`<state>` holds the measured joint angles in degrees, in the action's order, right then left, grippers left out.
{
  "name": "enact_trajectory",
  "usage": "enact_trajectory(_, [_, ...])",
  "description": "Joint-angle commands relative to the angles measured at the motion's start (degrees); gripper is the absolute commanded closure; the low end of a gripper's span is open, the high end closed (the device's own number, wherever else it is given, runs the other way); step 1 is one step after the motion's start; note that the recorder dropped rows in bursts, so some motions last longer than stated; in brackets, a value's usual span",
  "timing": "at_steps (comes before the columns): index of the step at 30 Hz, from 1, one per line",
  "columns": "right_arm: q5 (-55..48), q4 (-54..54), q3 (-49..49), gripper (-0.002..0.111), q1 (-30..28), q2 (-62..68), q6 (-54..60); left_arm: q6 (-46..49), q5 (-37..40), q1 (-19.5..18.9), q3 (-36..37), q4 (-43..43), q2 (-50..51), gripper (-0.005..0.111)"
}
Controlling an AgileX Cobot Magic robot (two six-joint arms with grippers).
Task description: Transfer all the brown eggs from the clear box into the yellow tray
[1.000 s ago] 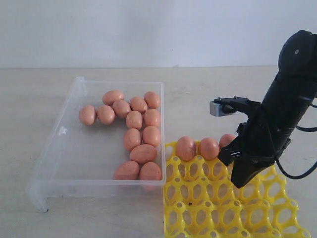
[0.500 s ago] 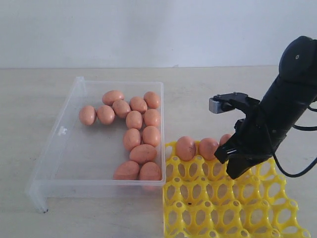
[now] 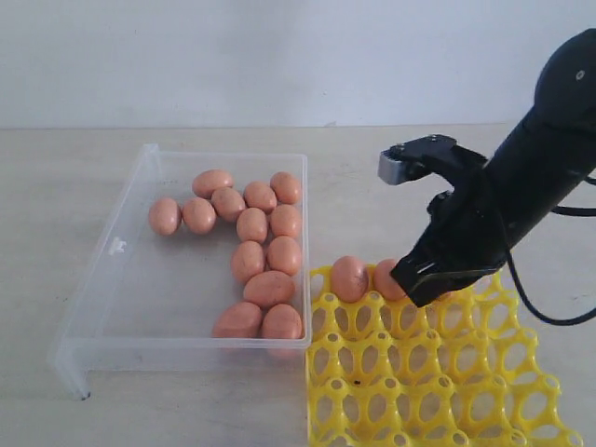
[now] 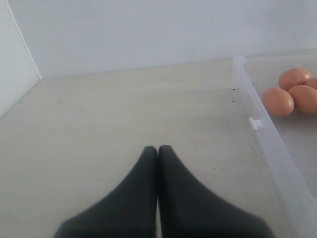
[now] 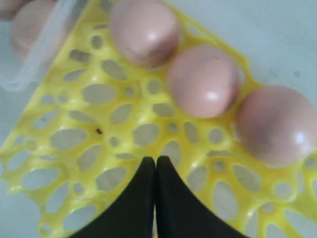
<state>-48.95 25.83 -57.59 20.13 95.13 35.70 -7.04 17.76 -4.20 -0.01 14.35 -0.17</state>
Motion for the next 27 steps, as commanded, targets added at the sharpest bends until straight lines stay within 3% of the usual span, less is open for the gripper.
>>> enact_trajectory(1, [-1.20, -6.16, 0.31, 0.109, 8.39, 0.62, -1.91, -0.21, -0.23, 0.29, 0.01, 0.10, 0.17, 0.111])
enact_trajectory(6, [-0.41, -19.08, 0.31, 0.109, 13.18, 4.36, -14.04, -0.21, -0.23, 0.29, 0.01, 0.10, 0.17, 0.111])
enact_trajectory(19, [8.68, -21.61, 0.31, 0.109, 13.17, 9.36, -15.99, -0.21, -0.23, 0.29, 0.01, 0.10, 0.17, 0.111])
enact_trajectory(27, [8.97, -23.89, 0.31, 0.109, 13.06, 9.36, -17.68, -0.21, -0.23, 0.29, 0.01, 0.10, 0.17, 0.111])
